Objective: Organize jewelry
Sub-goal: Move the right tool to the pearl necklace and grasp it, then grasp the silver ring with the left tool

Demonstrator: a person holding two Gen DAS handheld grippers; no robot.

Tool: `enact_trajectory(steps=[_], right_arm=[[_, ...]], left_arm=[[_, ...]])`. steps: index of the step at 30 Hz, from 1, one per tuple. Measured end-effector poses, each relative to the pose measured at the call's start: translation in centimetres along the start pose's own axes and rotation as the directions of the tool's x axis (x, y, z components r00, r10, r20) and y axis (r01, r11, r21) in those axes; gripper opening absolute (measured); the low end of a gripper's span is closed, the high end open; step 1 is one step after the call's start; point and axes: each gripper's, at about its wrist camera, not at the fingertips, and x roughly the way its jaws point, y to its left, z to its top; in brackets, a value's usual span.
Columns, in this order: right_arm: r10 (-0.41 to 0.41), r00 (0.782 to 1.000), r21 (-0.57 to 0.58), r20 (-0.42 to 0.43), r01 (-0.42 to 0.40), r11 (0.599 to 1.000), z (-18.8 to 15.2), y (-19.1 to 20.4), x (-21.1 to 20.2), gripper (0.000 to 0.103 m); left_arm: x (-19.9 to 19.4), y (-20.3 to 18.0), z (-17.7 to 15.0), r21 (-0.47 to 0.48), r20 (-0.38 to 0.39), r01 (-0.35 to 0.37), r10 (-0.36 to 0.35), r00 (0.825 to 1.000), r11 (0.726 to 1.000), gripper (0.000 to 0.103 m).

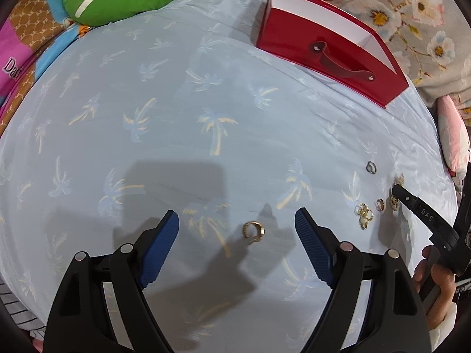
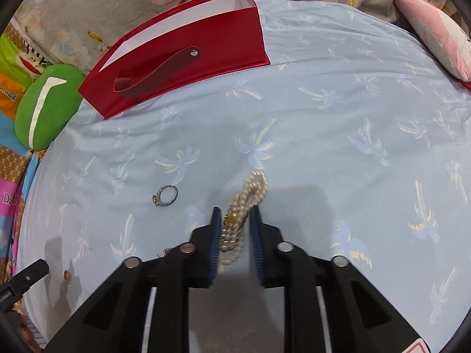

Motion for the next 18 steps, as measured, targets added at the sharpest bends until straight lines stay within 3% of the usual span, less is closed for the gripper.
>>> enact_trajectory(steps=[12,18], right_arm=[[-0.002,0.998,-0.027,0.059,0.003,1.000,-1.2,-0.8,-3.8,0.014],[-0.001,0.998,-0.053,0.059,0.004,0.999,-1.7,-0.7,-5.0,0.014]], left_arm=[[0.4,-4.2,-0.6,0.099,-0.015,0.048,-0.046,0.999,0.994,0.079],[1.3,-8.1,0.9,0.150,-0.021,0.090,-0.088,0.996,0.985,0.079]])
